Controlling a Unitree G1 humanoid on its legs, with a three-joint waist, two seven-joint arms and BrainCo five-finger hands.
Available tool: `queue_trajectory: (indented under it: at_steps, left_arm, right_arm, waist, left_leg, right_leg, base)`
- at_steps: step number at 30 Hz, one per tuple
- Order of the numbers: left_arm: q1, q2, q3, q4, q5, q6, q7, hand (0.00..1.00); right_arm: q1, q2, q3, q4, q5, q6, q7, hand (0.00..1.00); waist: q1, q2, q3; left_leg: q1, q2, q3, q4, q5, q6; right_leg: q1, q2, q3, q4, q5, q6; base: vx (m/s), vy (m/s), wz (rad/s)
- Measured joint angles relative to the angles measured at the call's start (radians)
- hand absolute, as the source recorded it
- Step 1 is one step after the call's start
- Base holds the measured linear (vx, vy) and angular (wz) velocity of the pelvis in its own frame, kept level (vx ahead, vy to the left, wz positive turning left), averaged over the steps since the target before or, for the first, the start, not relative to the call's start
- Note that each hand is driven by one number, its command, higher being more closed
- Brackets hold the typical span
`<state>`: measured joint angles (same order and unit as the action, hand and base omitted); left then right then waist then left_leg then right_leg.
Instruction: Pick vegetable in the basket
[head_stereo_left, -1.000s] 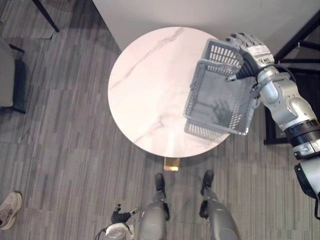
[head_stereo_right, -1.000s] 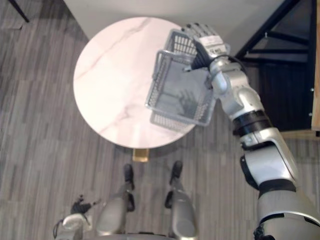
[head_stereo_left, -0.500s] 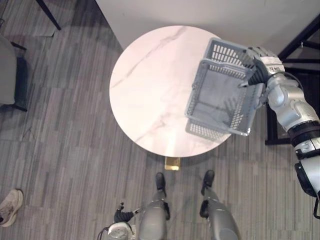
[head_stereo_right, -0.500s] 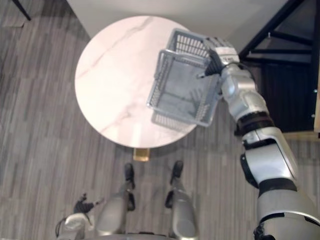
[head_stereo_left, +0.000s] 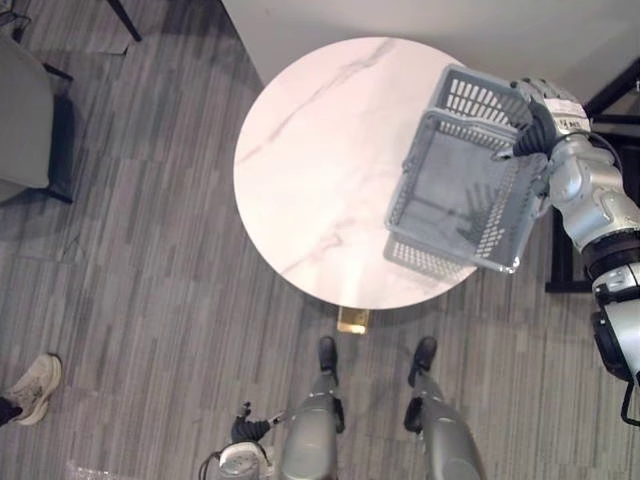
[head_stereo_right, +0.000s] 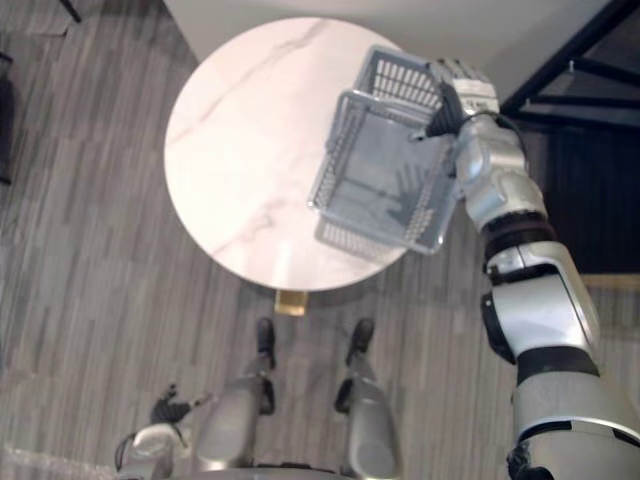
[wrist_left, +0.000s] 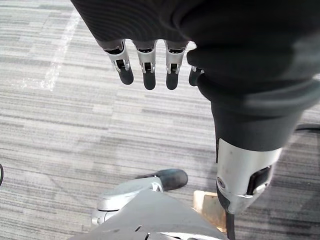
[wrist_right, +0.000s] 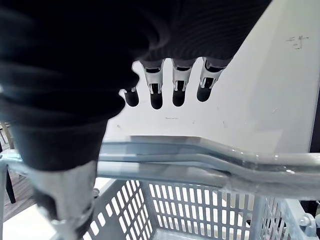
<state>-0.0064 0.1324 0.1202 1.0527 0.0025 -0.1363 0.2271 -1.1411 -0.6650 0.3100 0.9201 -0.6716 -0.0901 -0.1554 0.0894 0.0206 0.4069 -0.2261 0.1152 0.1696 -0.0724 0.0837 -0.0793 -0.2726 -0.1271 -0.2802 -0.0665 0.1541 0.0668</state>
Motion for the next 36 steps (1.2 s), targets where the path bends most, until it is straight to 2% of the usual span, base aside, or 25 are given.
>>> queue_trajectory:
  at_steps: [3,4,10,16,21,26,29,31,33,36]
  left_arm:
    - [0.000,0.000,-0.001,0.000,0.000,0.000,0.002,0.00]
    - [0.000,0.000,-0.007,0.000,0.000,-0.002,0.003,0.00]
    - [0.000,-0.001,-0.020,0.000,0.000,-0.006,0.005,0.00]
    - [-0.001,-0.002,-0.056,0.000,0.000,-0.007,0.005,0.00]
    - [-0.001,-0.003,-0.077,0.000,0.000,-0.006,0.005,0.00]
    - [-0.003,-0.004,-0.085,0.001,0.000,-0.004,0.005,0.00]
    - [-0.012,-0.003,-0.085,0.001,0.003,0.006,0.004,0.00]
    - [-0.018,-0.002,-0.084,0.004,0.004,0.017,0.003,0.00]
    - [-0.019,-0.002,-0.077,0.010,0.014,0.022,0.001,0.00]
    - [-0.021,-0.002,-0.044,0.011,0.021,0.032,-0.002,0.00]
  right_arm:
    - [0.000,0.012,-0.002,0.004,0.000,0.002,0.000,0.00]
    - [0.000,0.020,-0.010,0.012,0.000,0.003,0.000,1.00]
    - [0.000,0.053,-0.029,0.082,-0.001,0.015,0.000,1.00]
    - [0.005,0.067,-0.068,0.118,-0.037,0.017,-0.009,1.00]
    - [0.018,0.091,-0.076,0.132,-0.047,0.020,-0.012,1.00]
    - [0.057,0.099,-0.067,0.129,-0.071,0.017,-0.009,1.00]
    - [0.079,0.105,-0.014,0.075,-0.075,0.015,0.003,1.00]
    - [0.093,0.105,0.066,0.009,-0.075,0.011,0.023,1.00]
    - [0.118,0.103,0.163,-0.080,-0.083,-0.008,0.058,1.00]
    - [0.184,0.100,0.286,-0.238,-0.109,-0.052,0.118,1.00]
  waist:
    - [-0.001,0.001,0.001]
    - [0.000,0.003,0.002]
    - [0.008,0.006,0.003]
    - [0.010,0.022,0.009]
    - [0.012,0.022,0.009]
    - [0.028,0.022,0.008]
    - [0.027,0.021,0.007]
    - [0.029,0.016,0.004]
    - [0.024,0.014,-0.011]
    - [0.009,-0.003,-0.044]
  left_leg:
    - [0.000,0.000,-0.007,0.000,0.001,0.001]
    - [0.000,0.000,-0.012,0.000,0.002,0.001]
    - [-0.002,-0.001,-0.021,-0.004,0.008,0.001]
    - [-0.002,-0.002,-0.034,-0.014,0.017,-0.004]
    - [0.006,-0.004,-0.039,-0.014,0.017,-0.004]
    - [0.038,-0.005,-0.039,-0.021,0.017,-0.006]
    - [0.043,-0.005,-0.035,-0.021,0.018,-0.006]
    - [0.059,0.000,-0.011,-0.021,0.016,-0.008]
    - [0.069,0.005,0.006,-0.021,0.015,-0.010]
    - [0.084,0.015,0.024,-0.021,0.013,-0.013]
  right_leg:
    - [0.003,0.000,-0.006,0.000,0.000,0.000]
    - [0.006,0.000,-0.011,0.000,0.000,0.000]
    - [0.009,-0.002,-0.019,0.000,0.000,0.000]
    - [0.012,-0.002,-0.032,-0.001,0.000,0.000]
    - [0.024,-0.003,-0.038,-0.001,0.000,0.000]
    - [0.051,-0.004,-0.038,-0.001,-0.002,-0.001]
    - [0.054,-0.004,-0.035,0.000,-0.002,-0.001]
    - [0.055,0.000,-0.009,0.001,-0.002,-0.001]
    - [0.057,0.005,0.003,0.000,-0.002,-0.001]
    - [0.062,0.016,0.021,-0.001,-0.002,-0.001]
  base:
    - [0.03,0.010,0.06]
    - [0.03,0.011,0.10]
    - [0.02,0.012,0.05]
    - [0.03,0.011,0.05]
    - [0.02,0.009,0.03]
    - [0.01,0.007,0.00]
    - [0.02,0.010,-0.04]
    - [0.04,0.006,-0.26]
    - [0.06,-0.005,-0.28]
    - [0.07,-0.012,-0.20]
